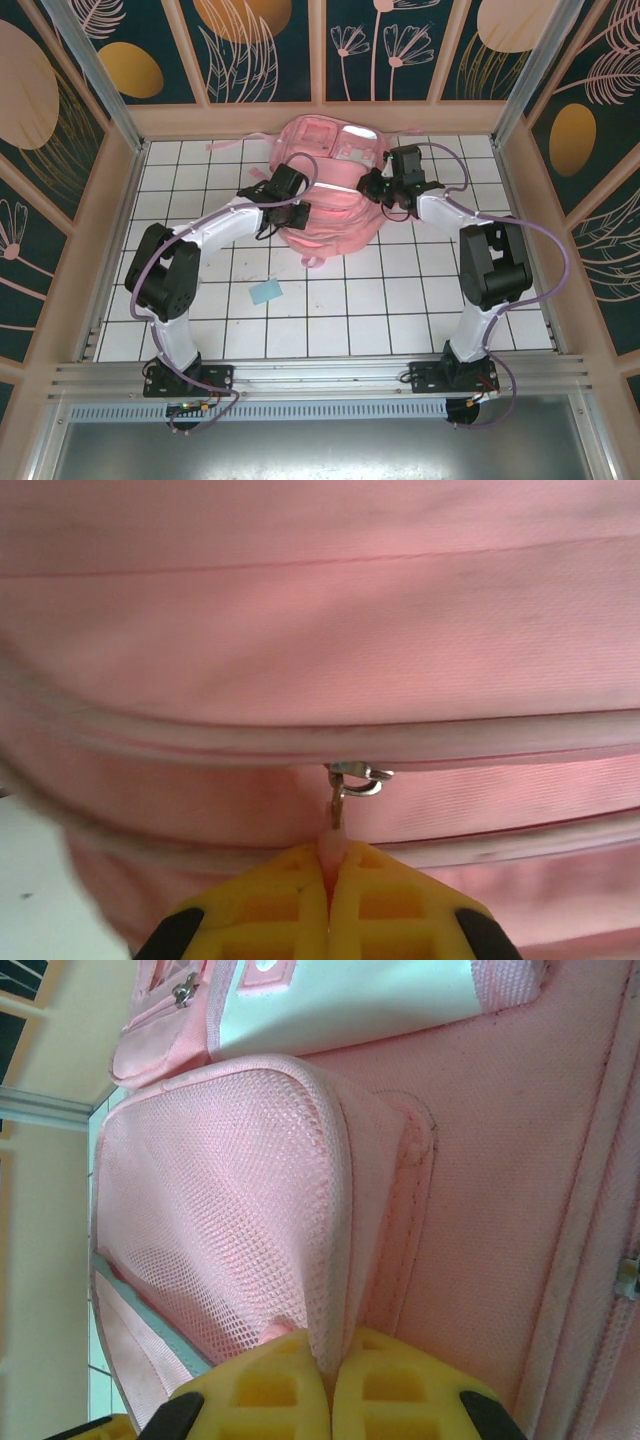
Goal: Pack the student bag
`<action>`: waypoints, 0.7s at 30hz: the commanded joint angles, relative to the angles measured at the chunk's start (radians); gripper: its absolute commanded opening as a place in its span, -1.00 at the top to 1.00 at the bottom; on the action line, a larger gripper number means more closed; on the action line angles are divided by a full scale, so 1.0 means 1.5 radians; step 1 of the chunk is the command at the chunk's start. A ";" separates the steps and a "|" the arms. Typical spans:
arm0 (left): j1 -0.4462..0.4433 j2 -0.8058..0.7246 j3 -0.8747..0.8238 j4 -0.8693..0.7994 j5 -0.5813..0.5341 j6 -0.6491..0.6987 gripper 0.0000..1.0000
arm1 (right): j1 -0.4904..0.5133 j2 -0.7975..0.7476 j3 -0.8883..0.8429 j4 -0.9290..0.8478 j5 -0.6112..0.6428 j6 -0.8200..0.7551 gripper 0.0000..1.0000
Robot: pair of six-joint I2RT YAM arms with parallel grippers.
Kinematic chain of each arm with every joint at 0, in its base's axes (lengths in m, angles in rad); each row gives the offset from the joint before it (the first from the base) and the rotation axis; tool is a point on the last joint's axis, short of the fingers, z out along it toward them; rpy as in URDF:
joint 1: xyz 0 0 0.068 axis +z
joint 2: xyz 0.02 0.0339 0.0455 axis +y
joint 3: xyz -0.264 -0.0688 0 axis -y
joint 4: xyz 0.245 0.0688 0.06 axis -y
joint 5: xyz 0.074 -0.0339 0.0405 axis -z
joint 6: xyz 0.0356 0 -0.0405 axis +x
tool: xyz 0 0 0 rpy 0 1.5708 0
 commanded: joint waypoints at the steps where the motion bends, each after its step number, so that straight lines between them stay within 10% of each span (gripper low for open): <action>1: 0.012 -0.011 -0.003 -0.062 -0.039 0.031 1.00 | -0.038 -0.045 0.004 0.015 0.038 -0.037 1.00; 6: -0.012 -0.056 -0.035 -0.022 0.231 0.026 1.00 | -0.068 -0.018 0.035 0.016 0.044 -0.067 1.00; 13: -0.106 -0.041 0.029 -0.010 0.329 -0.020 1.00 | -0.073 0.088 0.169 -0.007 0.021 -0.109 1.00; 21: -0.112 0.069 0.190 0.050 0.361 -0.078 1.00 | -0.074 0.082 0.198 -0.037 0.047 -0.102 -0.01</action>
